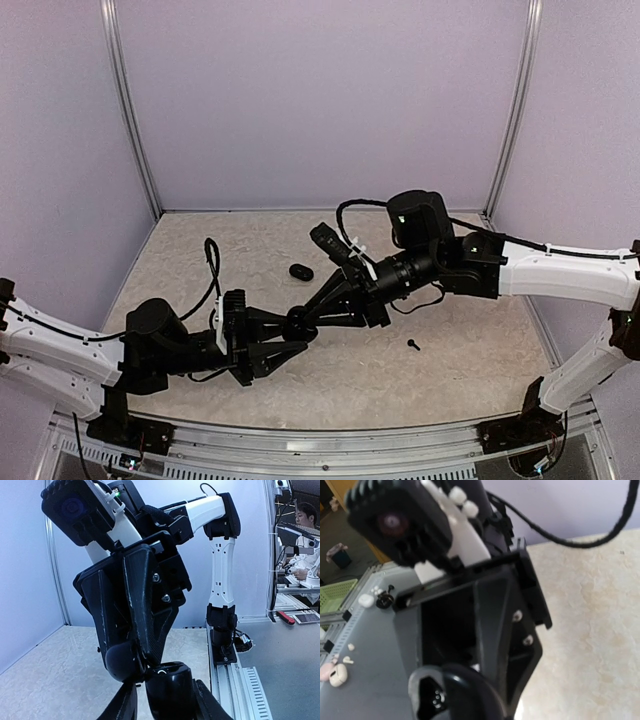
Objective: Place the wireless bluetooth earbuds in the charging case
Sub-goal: Pass from the left arm to the right, then pass from the right arm to the left
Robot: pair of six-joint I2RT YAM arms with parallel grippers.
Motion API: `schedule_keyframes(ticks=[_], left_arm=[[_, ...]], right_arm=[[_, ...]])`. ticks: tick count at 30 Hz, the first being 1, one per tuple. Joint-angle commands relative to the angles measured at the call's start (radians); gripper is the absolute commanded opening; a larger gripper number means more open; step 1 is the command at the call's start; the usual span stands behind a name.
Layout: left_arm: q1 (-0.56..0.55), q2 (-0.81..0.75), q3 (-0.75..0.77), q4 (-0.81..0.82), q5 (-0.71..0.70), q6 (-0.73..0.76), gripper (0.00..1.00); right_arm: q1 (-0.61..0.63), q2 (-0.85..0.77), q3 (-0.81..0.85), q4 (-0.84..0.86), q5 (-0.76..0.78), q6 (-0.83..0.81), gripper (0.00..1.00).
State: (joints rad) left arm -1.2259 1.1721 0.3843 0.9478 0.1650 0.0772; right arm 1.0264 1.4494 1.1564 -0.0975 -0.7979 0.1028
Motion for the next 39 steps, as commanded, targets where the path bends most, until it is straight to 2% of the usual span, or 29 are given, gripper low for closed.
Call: schedule_keyframes(ticks=[1, 8, 14, 22, 33, 39], left_arm=[[-0.006, -0.005, 0.006, -0.026, -0.026, 0.004, 0.40], [-0.005, -0.026, 0.014, -0.109, -0.045, 0.022, 0.46], [-0.006, -0.020, 0.038, -0.154, -0.055, 0.027, 0.46], [-0.008, -0.006, 0.059, -0.174, -0.080, 0.022, 0.45], [-0.007, 0.011, 0.060, -0.168, -0.109, 0.016, 0.30], [-0.008, 0.026, 0.064, -0.167, -0.156, 0.008, 0.32]], right_arm=[[0.011, 0.002, 0.057, -0.094, 0.039, -0.061, 0.08], [0.011, 0.019, 0.121, -0.207, 0.092, -0.130, 0.07], [0.021, 0.048, 0.176, -0.316, 0.155, -0.176, 0.06], [0.038, 0.072, 0.217, -0.381, 0.208, -0.196, 0.06], [0.047, 0.074, 0.224, -0.384, 0.221, -0.196, 0.06], [0.050, 0.072, 0.223, -0.378, 0.217, -0.189, 0.06]])
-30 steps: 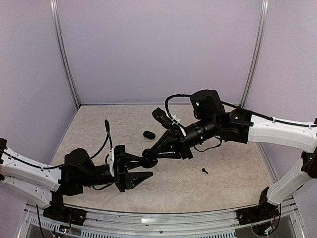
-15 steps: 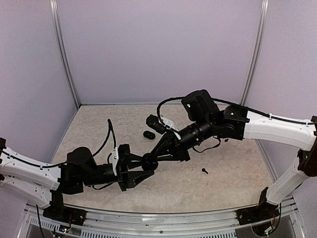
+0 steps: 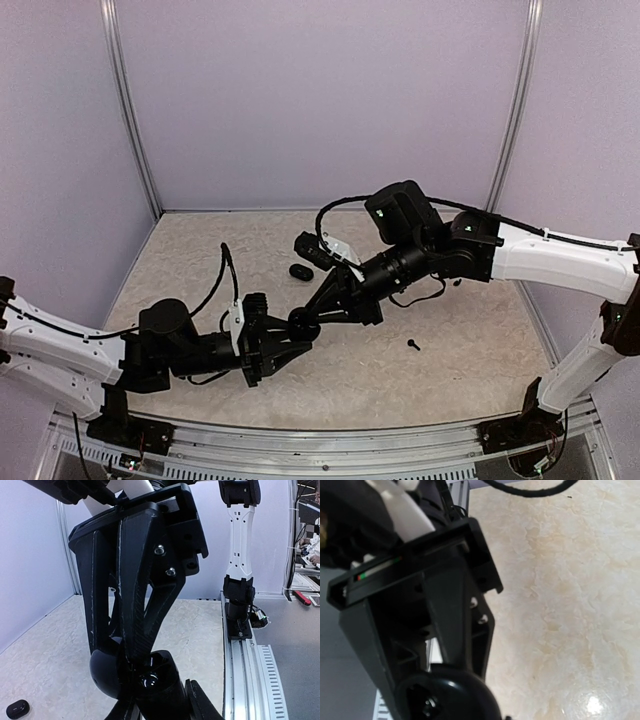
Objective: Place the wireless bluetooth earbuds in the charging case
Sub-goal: Pass from the right arm to the left
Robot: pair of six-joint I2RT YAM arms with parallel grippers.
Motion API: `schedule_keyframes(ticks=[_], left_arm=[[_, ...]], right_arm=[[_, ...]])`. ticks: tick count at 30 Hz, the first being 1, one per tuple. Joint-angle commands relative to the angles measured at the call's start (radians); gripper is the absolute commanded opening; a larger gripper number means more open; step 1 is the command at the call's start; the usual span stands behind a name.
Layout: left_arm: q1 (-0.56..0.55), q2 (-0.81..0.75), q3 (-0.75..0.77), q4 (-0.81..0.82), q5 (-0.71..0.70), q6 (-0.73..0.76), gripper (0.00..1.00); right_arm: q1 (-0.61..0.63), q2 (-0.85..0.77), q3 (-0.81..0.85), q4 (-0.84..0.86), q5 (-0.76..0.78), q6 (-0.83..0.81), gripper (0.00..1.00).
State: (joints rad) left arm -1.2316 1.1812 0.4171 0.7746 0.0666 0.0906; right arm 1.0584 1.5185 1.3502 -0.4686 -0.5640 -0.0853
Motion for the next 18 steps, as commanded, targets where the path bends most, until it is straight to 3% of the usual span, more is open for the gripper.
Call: schedule_keyframes(ticks=[1, 8, 14, 18], left_arm=[[-0.001, 0.018, 0.032, 0.007, -0.063, -0.006, 0.33], [0.000, 0.026, 0.033, 0.019, -0.064, -0.008, 0.35], [0.000, 0.024, 0.031, 0.026, -0.064, -0.007, 0.27], [0.001, 0.019, 0.020, 0.032, -0.056, 0.002, 0.20]], right_arm=[[0.019, 0.004, 0.031, -0.007, -0.016, -0.001, 0.06], [0.030, 0.009, 0.031, -0.008, -0.002, 0.002, 0.06], [0.032, 0.007, 0.032, -0.007, -0.007, 0.002, 0.07], [0.032, -0.008, 0.017, 0.010, -0.021, 0.005, 0.18]])
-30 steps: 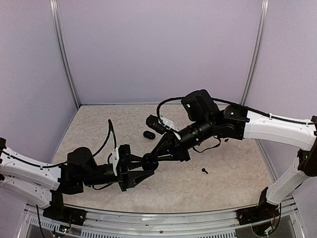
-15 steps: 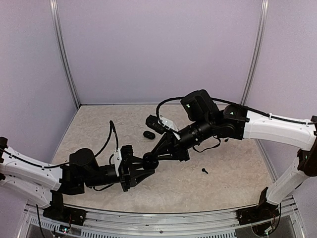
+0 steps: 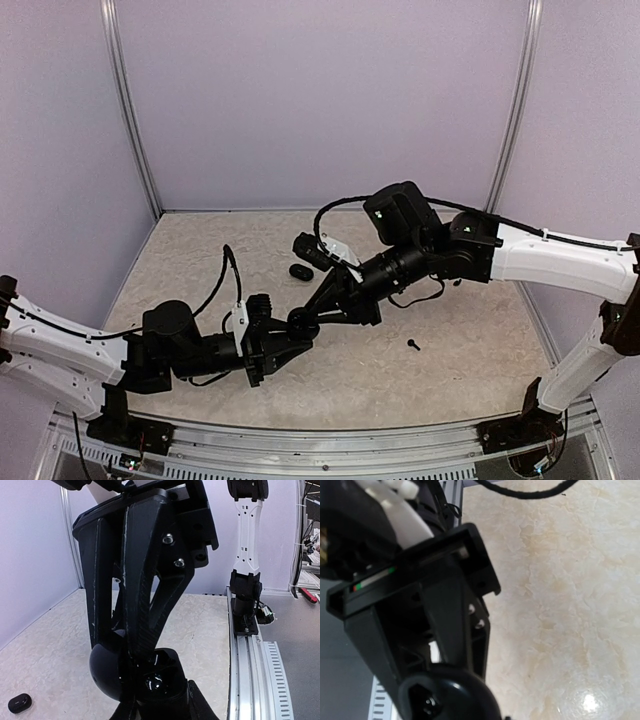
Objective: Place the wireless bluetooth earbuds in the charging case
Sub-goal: Pass from the right arm to the left
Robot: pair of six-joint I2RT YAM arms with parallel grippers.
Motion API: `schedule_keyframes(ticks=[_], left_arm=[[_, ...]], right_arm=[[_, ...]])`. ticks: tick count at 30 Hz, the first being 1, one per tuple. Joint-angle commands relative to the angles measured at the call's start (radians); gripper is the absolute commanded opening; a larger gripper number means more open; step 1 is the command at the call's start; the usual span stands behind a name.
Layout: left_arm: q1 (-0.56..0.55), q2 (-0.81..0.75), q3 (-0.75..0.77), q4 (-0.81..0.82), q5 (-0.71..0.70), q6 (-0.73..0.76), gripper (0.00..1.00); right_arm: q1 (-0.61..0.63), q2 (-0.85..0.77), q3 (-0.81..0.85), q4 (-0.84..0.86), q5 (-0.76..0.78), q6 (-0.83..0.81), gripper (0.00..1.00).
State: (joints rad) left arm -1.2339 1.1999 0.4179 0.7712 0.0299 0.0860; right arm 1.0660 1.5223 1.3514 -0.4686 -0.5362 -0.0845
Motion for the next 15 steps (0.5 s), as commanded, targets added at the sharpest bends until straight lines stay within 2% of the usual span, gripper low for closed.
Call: schedule_keyframes(ticks=[1, 3, 6, 10, 15], left_arm=[[0.003, -0.001, 0.015, 0.038, -0.014, 0.011, 0.18], [0.002, -0.007, 0.010, 0.032, -0.006, 0.027, 0.16], [0.002, -0.024, 0.000, 0.032, -0.004, 0.046, 0.14], [0.002, -0.037, -0.013, 0.041, 0.014, 0.069, 0.13], [-0.003, -0.044, -0.023, 0.056, 0.046, 0.113, 0.13]], right_arm=[[0.022, -0.023, 0.009, 0.019, -0.047, 0.005, 0.20], [0.019, -0.040, -0.003, 0.036, -0.049, 0.013, 0.26], [0.013, -0.074, -0.025, 0.076, -0.056, 0.025, 0.54], [0.000, -0.144, -0.069, 0.160, -0.066, 0.057, 0.77], [-0.067, -0.222, -0.160, 0.248, -0.089, 0.159, 0.83]])
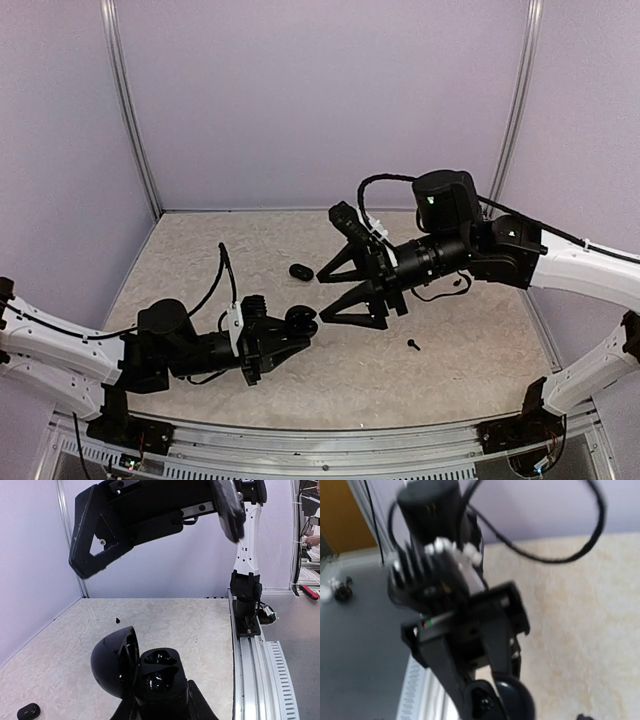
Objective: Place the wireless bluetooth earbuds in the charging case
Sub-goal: Pass from the right arm to the left, then pick up the right earbud from the center of the board.
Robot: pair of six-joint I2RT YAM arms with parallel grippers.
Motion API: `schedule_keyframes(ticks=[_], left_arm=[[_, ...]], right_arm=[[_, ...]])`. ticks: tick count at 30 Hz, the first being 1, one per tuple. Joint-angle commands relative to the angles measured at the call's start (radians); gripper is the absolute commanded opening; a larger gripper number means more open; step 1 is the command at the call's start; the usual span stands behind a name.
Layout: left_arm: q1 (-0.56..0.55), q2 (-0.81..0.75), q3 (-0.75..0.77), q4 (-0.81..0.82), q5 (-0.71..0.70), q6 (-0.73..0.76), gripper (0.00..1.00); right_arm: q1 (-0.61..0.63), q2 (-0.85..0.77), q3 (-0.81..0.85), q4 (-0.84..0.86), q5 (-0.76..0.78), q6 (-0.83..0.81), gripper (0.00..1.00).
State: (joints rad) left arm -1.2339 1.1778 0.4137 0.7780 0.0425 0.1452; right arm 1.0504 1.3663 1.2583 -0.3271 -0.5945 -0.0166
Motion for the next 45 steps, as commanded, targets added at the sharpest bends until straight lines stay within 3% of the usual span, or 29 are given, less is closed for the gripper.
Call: schedule_keyframes(ticks=[1, 5, 8, 15, 19, 36, 45], left_arm=[[-0.006, -0.023, -0.020, 0.051, 0.034, 0.066, 0.13], [-0.010, -0.021, -0.028, 0.055, 0.041, 0.101, 0.12], [-0.011, -0.025, -0.030, 0.043, 0.055, 0.121, 0.11], [-0.014, -0.033, -0.035, -0.004, 0.071, 0.151, 0.11], [-0.015, -0.030, -0.039, -0.011, 0.073, 0.159, 0.11], [-0.018, -0.001, -0.023, -0.039, 0.061, 0.177, 0.12], [-0.018, 0.009, -0.022, -0.034, 0.065, 0.177, 0.11]], right_arm=[[-0.074, -0.080, -0.091, 0.120, -0.029, 0.113, 0.83], [-0.196, -0.136, -0.188, 0.133, -0.011, 0.195, 0.81], [-0.258, -0.150, -0.225, 0.034, 0.067, 0.207, 0.77], [-0.272, -0.069, -0.235, -0.260, 0.348, 0.156, 0.65], [-0.272, 0.000, -0.242, -0.339, 0.396, 0.148, 0.61], [-0.272, 0.316, -0.197, -0.425, 0.537, 0.060, 0.55], [-0.271, 0.356, -0.162, -0.431, 0.587, 0.049, 0.53]])
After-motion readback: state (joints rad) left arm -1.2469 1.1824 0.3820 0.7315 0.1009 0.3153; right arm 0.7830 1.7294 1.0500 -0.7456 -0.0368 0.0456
